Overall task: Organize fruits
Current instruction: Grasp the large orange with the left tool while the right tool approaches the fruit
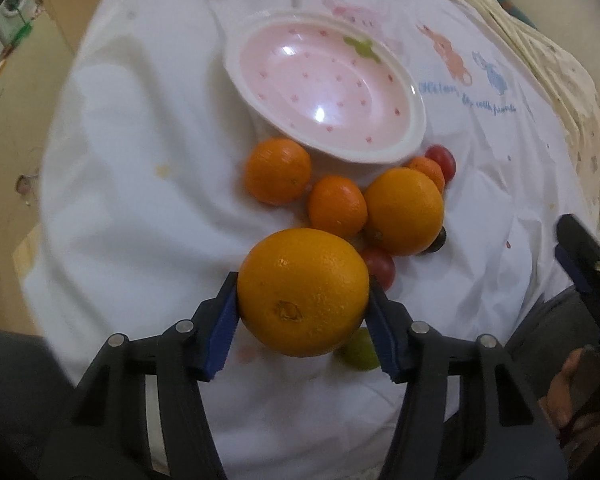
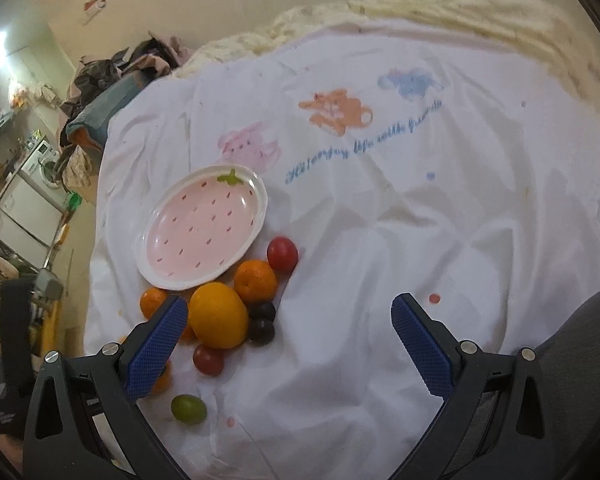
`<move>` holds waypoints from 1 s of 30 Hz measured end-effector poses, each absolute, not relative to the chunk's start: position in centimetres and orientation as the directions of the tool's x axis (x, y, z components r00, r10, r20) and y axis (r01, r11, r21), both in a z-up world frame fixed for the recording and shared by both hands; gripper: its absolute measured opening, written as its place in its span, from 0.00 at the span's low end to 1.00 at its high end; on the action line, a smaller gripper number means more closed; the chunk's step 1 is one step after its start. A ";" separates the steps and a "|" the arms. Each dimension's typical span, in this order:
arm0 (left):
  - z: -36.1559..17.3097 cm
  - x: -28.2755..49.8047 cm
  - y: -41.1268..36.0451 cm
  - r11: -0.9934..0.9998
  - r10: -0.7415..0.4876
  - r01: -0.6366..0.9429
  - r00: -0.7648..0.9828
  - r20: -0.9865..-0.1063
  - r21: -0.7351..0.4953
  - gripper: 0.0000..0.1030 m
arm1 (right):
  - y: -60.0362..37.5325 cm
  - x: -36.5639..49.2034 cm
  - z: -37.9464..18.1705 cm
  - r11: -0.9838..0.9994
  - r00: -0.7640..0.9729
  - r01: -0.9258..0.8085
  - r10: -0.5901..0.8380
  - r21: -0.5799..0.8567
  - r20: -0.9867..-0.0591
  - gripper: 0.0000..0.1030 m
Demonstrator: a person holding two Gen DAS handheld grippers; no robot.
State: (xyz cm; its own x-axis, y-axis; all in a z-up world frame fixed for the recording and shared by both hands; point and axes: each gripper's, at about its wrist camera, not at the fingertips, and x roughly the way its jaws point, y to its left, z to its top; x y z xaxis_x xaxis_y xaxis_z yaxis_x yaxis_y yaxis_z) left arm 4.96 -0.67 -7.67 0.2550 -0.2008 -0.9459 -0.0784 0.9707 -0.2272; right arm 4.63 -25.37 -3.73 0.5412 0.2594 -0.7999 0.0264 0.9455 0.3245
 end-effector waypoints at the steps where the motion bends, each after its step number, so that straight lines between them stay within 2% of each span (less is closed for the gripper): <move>1: -7.2 4.8 -0.2 0.971 -0.195 -0.085 0.265 -0.944 -0.224 0.53 | -25.3 5.0 -4.0 0.942 0.516 0.016 0.279 0.335 -0.810 1.00; 4: -6.3 4.2 1.2 0.968 -0.191 -0.099 0.296 -0.936 -0.229 0.53 | -23.8 6.6 -4.7 0.959 0.421 -0.090 0.282 0.270 -0.862 0.98; 6: -5.9 4.1 1.6 0.969 -0.184 -0.100 0.312 -0.932 -0.224 0.53 | -21.8 7.6 -5.0 0.957 0.363 -0.223 0.260 0.187 -0.895 0.88; 7: -5.8 4.1 1.6 0.969 -0.184 -0.100 0.317 -0.930 -0.225 0.53 | -21.0 7.8 -5.1 0.950 0.351 -0.275 0.244 0.149 -0.904 0.86; 11: -5.3 4.3 1.7 0.968 -0.187 -0.096 0.335 -0.924 -0.230 0.53 | -17.3 8.1 -6.2 0.848 0.287 -0.529 0.168 -0.010 -0.943 0.85; 16: -5.0 4.2 2.0 0.964 -0.187 -0.118 0.345 -0.920 -0.240 0.53 | -15.0 7.7 -8.4 0.686 0.189 -0.724 0.097 -0.072 -0.977 0.62; 20: -4.7 4.2 2.4 0.957 -0.198 -0.131 0.355 -0.914 -0.258 0.53 | -14.1 7.8 -10.3 0.635 0.117 -0.772 0.078 -0.041 -0.990 0.43; 23: -4.7 4.2 2.6 0.954 -0.203 -0.137 0.357 -0.912 -0.266 0.53 | -13.7 8.1 -11.5 0.627 0.116 -0.777 0.055 -0.056 -0.992 0.42; 27: -4.8 4.2 2.6 0.954 -0.201 -0.140 0.354 -0.913 -0.264 0.53 | -13.7 8.2 -12.3 0.629 0.111 -0.776 0.054 -0.053 -0.992 0.26; 30: -4.8 4.3 2.6 0.956 -0.197 -0.138 0.355 -0.914 -0.259 0.53 | -13.6 8.0 -12.2 0.630 0.087 -0.776 0.085 -0.014 -0.993 0.25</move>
